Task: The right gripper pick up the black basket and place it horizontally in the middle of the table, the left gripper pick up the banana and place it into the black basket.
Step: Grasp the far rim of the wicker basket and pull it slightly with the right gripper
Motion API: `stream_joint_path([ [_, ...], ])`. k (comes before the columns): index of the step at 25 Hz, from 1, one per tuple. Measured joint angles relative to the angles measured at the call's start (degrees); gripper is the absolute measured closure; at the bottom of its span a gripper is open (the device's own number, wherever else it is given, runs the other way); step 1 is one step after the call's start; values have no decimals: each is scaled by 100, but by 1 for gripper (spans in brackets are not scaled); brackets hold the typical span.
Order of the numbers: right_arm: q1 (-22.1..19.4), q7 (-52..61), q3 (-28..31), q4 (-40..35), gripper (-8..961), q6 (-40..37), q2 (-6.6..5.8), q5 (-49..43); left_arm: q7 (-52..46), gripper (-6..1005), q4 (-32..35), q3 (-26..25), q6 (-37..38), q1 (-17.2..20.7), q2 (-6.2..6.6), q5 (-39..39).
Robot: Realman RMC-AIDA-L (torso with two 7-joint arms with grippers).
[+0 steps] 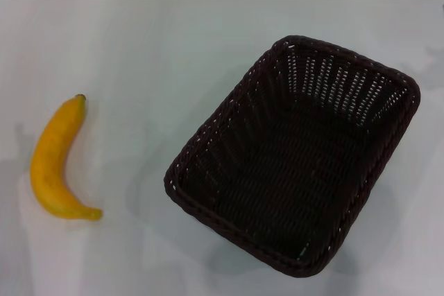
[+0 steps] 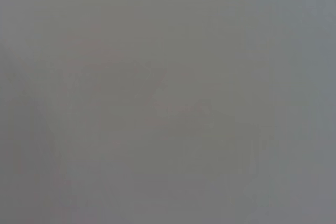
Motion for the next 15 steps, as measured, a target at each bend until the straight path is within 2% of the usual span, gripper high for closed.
stream_joint_path([
  [10, 308, -207, -599, 182, 296, -272, -42, 9, 0, 113, -11, 45, 11, 32, -8, 5],
  [15, 355, -327, -874, 310, 295, -333, 14, 6, 0, 113, -63, 66, 36, 32, -13, 5],
])
